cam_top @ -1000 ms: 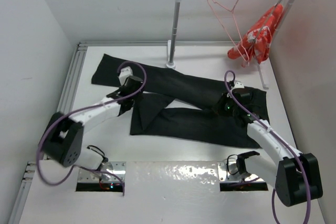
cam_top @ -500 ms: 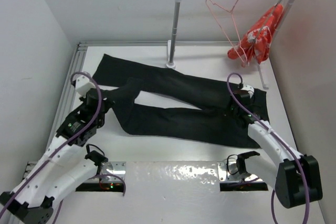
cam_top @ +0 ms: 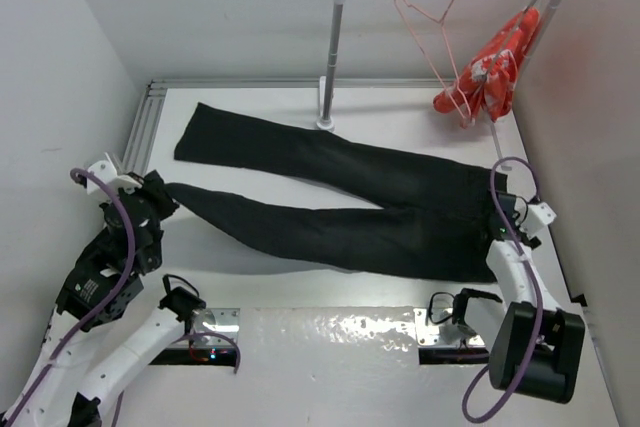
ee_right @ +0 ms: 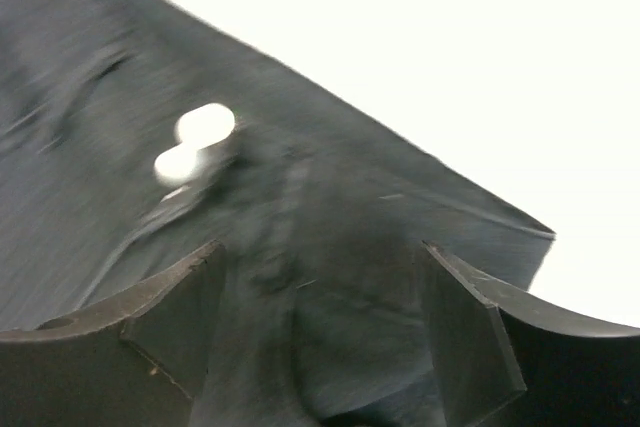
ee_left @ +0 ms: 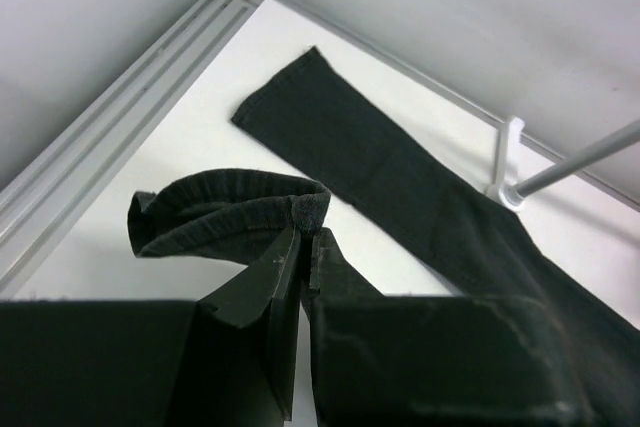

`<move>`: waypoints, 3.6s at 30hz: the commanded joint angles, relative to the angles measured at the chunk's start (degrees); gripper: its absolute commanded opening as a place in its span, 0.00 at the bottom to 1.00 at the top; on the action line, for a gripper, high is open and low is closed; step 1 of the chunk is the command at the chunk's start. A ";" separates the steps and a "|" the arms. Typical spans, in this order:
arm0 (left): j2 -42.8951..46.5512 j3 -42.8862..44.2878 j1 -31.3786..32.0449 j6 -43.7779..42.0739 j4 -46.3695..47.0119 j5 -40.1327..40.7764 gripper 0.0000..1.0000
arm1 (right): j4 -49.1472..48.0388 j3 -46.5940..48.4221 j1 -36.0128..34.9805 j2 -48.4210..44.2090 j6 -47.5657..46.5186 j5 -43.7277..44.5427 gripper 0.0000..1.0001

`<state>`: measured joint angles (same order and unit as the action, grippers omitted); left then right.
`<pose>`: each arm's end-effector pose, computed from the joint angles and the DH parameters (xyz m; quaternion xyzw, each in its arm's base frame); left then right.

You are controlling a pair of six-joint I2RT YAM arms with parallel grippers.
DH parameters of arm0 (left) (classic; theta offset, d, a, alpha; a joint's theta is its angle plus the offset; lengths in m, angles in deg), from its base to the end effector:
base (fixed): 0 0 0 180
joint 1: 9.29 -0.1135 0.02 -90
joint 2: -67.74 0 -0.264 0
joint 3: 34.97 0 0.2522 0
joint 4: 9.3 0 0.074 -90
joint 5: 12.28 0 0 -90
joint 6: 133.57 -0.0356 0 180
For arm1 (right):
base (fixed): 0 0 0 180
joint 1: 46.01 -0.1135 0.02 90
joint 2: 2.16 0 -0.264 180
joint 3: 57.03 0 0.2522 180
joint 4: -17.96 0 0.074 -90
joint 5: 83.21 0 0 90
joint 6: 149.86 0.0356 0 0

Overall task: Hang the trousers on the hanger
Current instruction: Flatten out the trousers at the center of the board, then fold the trousers at the center of the board.

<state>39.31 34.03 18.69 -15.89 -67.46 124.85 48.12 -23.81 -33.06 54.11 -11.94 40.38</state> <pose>0.0767 -0.0112 0.3735 -0.2342 0.7402 0.0325 0.6294 0.1589 -0.0567 0.1513 0.5388 0.7371 -0.1707 0.3705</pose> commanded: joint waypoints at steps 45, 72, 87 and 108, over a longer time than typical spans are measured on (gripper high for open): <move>7.16 1.52 3.56 -2.46 1.36 6.64 0.00 | 10.56 -1.03 16.05 -25.55 1.05 -0.98 0.00; -34.31 8.38 -19.27 -3.08 9.87 -0.02 0.00 | -1.28 29.14 14.91 12.89 -2.04 -21.01 0.00; -51.80 15.41 -27.99 -2.10 14.08 -5.92 0.00 | -3.75 32.03 13.59 18.34 -2.22 -21.81 0.00; -82.04 42.83 -30.01 -5.62 10.21 -2.93 0.00 | -4.80 49.17 7.97 41.72 -3.98 -16.53 0.00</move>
<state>-40.55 71.95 -10.42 -20.00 -58.68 120.72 46.77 20.96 -24.95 93.41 -15.06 21.97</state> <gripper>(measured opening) 0.036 0.028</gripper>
